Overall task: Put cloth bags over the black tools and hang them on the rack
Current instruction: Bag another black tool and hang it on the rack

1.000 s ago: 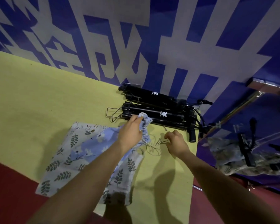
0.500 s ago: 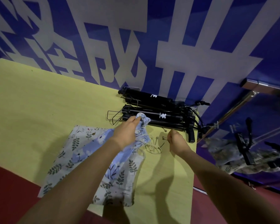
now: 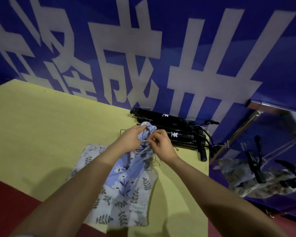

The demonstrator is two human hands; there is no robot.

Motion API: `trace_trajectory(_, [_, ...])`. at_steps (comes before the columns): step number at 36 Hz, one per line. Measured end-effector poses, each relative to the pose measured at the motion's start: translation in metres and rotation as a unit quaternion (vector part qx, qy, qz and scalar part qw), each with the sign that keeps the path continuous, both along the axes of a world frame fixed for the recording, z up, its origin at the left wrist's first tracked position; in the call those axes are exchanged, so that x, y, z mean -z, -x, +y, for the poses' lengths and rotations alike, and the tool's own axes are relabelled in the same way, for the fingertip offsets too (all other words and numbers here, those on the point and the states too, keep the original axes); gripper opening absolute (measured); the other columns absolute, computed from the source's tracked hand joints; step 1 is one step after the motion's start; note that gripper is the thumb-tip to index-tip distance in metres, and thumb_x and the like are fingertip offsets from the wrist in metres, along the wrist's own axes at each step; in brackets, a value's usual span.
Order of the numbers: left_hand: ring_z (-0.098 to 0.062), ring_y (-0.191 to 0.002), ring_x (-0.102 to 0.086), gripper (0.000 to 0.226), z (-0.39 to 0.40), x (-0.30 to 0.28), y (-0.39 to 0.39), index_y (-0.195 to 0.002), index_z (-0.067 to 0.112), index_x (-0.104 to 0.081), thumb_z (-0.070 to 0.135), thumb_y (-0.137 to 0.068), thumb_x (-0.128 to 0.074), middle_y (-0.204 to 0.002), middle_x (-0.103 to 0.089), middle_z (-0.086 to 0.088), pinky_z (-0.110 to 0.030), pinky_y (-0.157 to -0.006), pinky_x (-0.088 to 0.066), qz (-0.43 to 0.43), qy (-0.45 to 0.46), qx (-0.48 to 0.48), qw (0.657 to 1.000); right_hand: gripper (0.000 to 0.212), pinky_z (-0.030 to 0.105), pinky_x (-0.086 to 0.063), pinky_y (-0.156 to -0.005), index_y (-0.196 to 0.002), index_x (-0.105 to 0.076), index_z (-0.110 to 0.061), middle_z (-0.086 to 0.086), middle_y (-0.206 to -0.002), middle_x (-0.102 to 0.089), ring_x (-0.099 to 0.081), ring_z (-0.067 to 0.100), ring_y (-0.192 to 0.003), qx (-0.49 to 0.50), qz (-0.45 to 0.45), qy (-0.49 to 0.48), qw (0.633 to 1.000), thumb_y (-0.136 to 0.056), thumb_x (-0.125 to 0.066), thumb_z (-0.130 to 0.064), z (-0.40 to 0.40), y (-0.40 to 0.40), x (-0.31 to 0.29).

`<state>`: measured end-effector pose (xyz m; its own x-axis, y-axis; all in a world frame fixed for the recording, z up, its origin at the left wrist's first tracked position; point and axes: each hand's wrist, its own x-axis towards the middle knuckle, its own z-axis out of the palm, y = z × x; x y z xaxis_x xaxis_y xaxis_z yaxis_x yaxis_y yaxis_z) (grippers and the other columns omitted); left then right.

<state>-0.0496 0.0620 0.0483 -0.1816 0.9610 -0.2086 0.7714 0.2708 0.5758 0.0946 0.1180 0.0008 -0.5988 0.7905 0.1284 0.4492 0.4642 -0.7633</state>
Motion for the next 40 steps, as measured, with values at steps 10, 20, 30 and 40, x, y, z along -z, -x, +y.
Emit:
trace_trajectory(10, [-0.027, -0.111, -0.057, 0.062, -0.011, -0.011, 0.013, -0.147, 0.019, -0.033, -0.005, -0.09, -0.039, -0.156, -0.027, -0.001, -0.013, -0.061, -0.044, -0.103, -0.046, -0.079, 0.991, 0.017, 0.04, -0.049, -0.085, -0.106, -0.069, -0.012, 0.002, -0.108, -0.045, -0.054, 0.021, -0.094, 0.017, -0.033, -0.031, 0.999, -0.092, -0.059, -0.016, -0.008, 0.027, -0.009])
trace_trajectory(20, [-0.028, -0.119, -0.05, 0.069, -0.007, -0.012, 0.022, -0.151, 0.021, -0.017, 0.006, -0.091, -0.048, -0.153, -0.024, 0.003, -0.036, -0.077, -0.047, 0.134, 0.005, -0.045, 0.99, 0.043, 0.023, -0.038, -0.093, -0.134, -0.051, -0.007, 0.011, -0.115, -0.047, -0.05, 0.024, -0.108, -0.037, -0.067, 0.004, 0.997, -0.092, -0.047, 0.0, 0.003, 0.028, -0.014])
trace_trajectory(30, [-0.033, -0.104, -0.055, 0.083, -0.001, -0.025, 0.017, -0.151, 0.021, 0.007, 0.007, -0.091, -0.049, -0.151, -0.02, -0.003, -0.032, -0.066, -0.039, 0.267, 0.098, -0.001, 0.959, 0.052, 0.01, -0.029, -0.082, -0.14, -0.041, -0.005, 0.012, -0.122, -0.042, -0.048, 0.025, -0.113, -0.03, -0.086, 0.018, 0.996, -0.089, -0.052, -0.004, 0.013, 0.039, -0.032])
trace_trajectory(40, [-0.032, -0.112, -0.053, 0.084, 0.005, -0.069, 0.024, -0.152, 0.019, -0.001, 0.018, -0.089, -0.056, -0.146, -0.032, -0.007, -0.039, -0.079, -0.048, 0.189, 0.035, -0.027, 0.981, 0.047, 0.028, -0.043, -0.083, -0.141, -0.042, -0.012, 0.01, -0.115, -0.046, -0.053, 0.025, -0.101, 0.005, -0.023, -0.078, 0.997, -0.094, -0.046, -0.008, 0.013, 0.045, -0.075])
